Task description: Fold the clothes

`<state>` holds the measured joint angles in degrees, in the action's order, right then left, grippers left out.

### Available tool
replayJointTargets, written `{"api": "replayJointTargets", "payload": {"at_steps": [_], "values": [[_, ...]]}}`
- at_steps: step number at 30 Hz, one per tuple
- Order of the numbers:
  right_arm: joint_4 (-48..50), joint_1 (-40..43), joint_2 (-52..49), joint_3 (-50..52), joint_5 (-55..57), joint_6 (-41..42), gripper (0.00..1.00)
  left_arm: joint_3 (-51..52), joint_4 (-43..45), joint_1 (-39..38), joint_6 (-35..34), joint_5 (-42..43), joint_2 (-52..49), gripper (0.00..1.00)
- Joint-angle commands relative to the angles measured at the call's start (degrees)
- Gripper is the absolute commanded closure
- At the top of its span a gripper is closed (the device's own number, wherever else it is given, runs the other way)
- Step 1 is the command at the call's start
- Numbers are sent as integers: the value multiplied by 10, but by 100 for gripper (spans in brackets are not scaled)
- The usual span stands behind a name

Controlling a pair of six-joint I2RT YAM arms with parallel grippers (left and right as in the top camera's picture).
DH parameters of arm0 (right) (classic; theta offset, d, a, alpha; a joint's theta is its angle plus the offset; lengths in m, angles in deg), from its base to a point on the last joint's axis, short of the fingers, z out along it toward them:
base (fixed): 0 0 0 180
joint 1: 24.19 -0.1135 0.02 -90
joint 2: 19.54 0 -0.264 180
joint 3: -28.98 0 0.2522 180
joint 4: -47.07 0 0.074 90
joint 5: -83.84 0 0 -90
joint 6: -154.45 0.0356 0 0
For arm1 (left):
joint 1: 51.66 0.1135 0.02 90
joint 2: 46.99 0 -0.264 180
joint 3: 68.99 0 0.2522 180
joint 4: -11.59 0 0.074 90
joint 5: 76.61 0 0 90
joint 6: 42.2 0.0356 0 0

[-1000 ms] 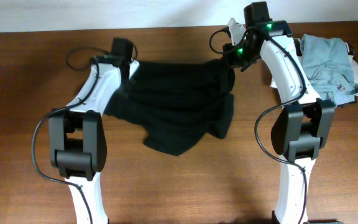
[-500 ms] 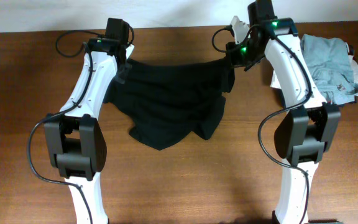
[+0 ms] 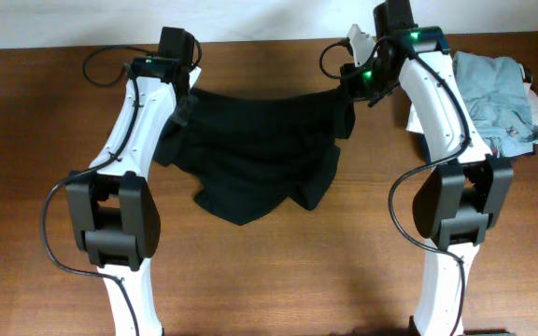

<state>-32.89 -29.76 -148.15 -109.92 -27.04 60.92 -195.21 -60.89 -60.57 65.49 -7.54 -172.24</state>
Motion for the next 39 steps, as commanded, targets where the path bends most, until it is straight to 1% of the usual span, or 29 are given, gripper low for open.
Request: {"api": "replayJointTargets", "payload": {"at_steps": [1,2,3,4,7,10,13,19,23,27,33,39], "values": [[-6,13,79,-6,5,-7,96,-56,-25,5,-32,-10,31,100],[-8,17,100,-6,5,-7,96,-73,-36,5,-37,-10,40,100],[-14,27,156,-6,5,-7,96,-125,-71,5,-49,-10,68,100],[-18,33,186,-6,5,-7,96,-149,-89,5,-53,-11,81,99],[-27,44,253,-6,6,-8,96,-211,-132,5,-59,-12,122,99],[-40,56,325,-6,8,-8,96,-264,-170,5,-59,-12,169,100],[-55,61,391,-6,24,-7,96,-294,-195,5,-59,-12,222,99],[-105,61,506,-6,62,-7,96,-299,-207,4,-67,-11,346,100],[-133,61,576,-6,69,-7,96,-299,-213,5,-80,-9,422,99],[-140,61,643,-6,68,-7,96,-299,-222,5,-81,17,486,99],[-138,61,695,-6,65,-1,96,-299,-261,5,-104,22,528,99],[-140,59,670,-4,61,-1,96,-285,-288,5,-121,16,513,99]]}}
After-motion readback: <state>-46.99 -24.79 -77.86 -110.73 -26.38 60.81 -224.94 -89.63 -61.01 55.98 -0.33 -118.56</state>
